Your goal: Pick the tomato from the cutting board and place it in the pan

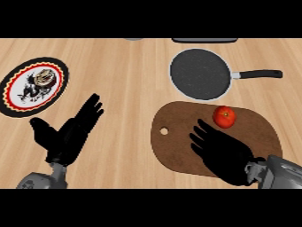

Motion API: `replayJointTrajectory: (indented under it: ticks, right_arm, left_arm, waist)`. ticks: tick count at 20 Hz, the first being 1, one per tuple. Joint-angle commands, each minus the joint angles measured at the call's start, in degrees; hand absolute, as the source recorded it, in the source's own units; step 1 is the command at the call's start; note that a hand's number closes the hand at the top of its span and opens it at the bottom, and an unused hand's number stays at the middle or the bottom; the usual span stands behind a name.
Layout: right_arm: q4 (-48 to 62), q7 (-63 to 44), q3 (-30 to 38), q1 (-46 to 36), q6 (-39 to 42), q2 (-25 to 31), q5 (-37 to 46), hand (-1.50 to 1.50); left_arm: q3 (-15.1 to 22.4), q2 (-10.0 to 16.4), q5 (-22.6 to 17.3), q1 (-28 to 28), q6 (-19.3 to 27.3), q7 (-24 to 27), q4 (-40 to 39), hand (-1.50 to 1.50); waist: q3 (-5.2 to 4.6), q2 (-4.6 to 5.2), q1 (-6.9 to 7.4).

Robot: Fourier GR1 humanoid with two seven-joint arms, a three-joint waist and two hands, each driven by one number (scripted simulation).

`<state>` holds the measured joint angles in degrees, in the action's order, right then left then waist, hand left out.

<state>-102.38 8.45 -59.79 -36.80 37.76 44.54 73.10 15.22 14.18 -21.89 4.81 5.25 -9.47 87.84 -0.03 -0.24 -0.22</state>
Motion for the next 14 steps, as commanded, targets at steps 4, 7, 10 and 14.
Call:
replayJointTrajectory:
  ticks: [4, 7, 10, 14]
  right_arm:
    - [2.77, -2.24, 1.39, 6.75, -1.92, -3.91, 8.48, -1.5]
    - [2.65, -0.25, 2.51, 5.13, -1.74, -4.5, 11.38, -1.5]
    - [1.6, -0.2, 3.62, 3.72, -4.16, -2.58, 14.97, -1.5]
    - [5.3, 2.23, 7.16, 6.66, -9.26, -2.08, 18.03, -1.5]
  left_arm:
    - [-1.07, -1.07, 1.21, -0.61, -0.26, -1.62, 3.31, 0.0]
    - [-2.33, -0.97, 1.18, 2.19, -0.08, -4.69, 3.36, 0.0]
    - [-1.86, -2.45, 2.95, 1.64, -0.48, -0.98, -1.03, 0.0]
    - [-0.7, -3.51, 4.74, -1.68, -2.05, 1.4, -0.67, 0.0]
  waist:
    - [0.04, 0.21, 0.43]
    - [0.03, 0.18, 0.36]
    - [0.01, 0.21, 0.16]
    - [0.02, 0.21, 0.26]
